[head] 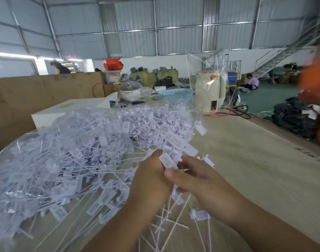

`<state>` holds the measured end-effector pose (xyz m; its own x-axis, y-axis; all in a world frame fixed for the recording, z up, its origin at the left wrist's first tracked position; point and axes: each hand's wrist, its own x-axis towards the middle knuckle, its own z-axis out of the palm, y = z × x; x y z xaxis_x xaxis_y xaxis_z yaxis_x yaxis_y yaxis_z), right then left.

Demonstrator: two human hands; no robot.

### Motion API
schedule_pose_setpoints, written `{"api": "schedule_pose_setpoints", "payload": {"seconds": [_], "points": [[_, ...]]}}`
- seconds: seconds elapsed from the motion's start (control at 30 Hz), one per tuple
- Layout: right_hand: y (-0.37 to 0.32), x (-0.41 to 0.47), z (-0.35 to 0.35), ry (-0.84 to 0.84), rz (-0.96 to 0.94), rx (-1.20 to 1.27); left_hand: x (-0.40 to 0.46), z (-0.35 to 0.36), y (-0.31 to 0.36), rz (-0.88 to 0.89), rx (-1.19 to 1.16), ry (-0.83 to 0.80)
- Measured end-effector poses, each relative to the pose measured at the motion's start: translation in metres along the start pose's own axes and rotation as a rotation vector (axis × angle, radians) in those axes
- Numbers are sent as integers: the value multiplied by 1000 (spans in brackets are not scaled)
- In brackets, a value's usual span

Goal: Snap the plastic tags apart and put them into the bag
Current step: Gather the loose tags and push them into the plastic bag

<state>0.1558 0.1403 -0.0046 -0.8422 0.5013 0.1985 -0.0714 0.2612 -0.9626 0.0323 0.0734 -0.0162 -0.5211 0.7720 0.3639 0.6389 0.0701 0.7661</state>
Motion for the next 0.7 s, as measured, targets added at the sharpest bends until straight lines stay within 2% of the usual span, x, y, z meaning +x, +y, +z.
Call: {"api": "schedule_pose_setpoints", "payload": {"seconds": [0.13, 0.27, 0.4, 0.57, 0.7], "points": [[10, 6, 14, 152, -9, 353, -3, 13, 9, 6, -19, 70], [20, 14, 16, 429, 56, 542, -12, 22, 20, 103, 5, -38], [17, 15, 10, 415, 29, 739, -15, 22, 26, 142, 103, -98], [10, 16, -1, 426, 11, 714, -22, 1, 28, 202, 245, -260], [10, 20, -15, 527, 61, 611, -22, -31, 31, 256, 376, -285]]}}
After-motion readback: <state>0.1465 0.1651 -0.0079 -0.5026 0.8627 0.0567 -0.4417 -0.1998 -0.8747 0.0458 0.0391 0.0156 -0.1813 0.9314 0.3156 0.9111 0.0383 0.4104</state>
